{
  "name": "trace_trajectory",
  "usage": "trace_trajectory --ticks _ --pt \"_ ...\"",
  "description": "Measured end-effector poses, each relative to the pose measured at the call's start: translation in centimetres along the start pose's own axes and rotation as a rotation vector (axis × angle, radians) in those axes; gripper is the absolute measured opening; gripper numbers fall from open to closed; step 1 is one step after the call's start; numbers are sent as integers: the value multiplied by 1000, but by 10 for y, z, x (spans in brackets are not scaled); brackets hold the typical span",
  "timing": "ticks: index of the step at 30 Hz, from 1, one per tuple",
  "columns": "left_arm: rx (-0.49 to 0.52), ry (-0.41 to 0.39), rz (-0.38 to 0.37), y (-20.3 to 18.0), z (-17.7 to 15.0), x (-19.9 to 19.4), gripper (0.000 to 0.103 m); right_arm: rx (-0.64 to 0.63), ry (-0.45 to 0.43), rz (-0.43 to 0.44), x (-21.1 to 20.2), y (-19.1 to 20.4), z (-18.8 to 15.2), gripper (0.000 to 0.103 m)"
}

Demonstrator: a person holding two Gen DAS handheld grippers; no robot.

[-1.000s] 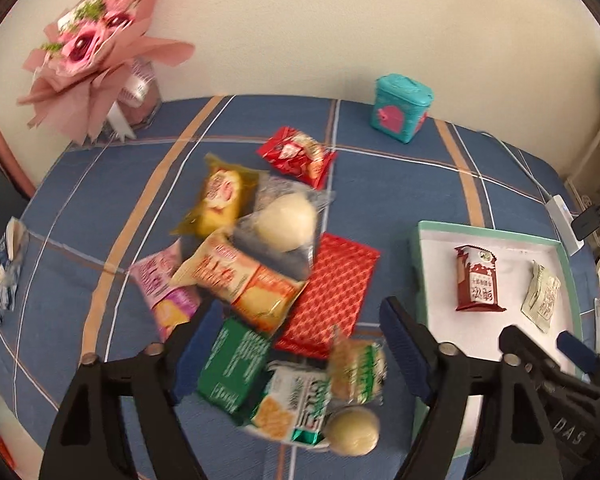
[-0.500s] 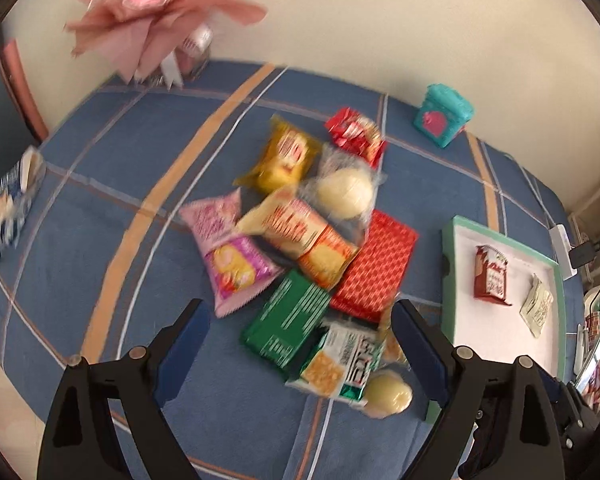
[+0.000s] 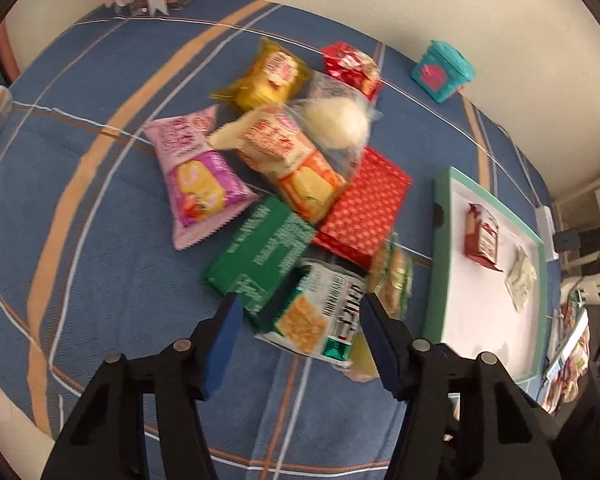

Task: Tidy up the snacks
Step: 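Grasp white-green cracker pack with left tool while right tool grasps clear pudding cup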

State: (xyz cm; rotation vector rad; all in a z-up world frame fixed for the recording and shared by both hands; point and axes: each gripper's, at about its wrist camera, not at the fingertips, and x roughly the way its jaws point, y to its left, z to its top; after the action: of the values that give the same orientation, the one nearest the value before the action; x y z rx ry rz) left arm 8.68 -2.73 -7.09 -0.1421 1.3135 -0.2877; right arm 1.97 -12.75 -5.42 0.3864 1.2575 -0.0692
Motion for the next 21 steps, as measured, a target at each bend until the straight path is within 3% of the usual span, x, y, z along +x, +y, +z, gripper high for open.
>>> trace_trajectory --ticks 12,21 --pt "55 80 -48 -18 -2 23 47 -52 47 -17 14 10 -3 42" --pt "54 78 12 -24 1 41 44 -50 73 -23 24 4 -4 40"
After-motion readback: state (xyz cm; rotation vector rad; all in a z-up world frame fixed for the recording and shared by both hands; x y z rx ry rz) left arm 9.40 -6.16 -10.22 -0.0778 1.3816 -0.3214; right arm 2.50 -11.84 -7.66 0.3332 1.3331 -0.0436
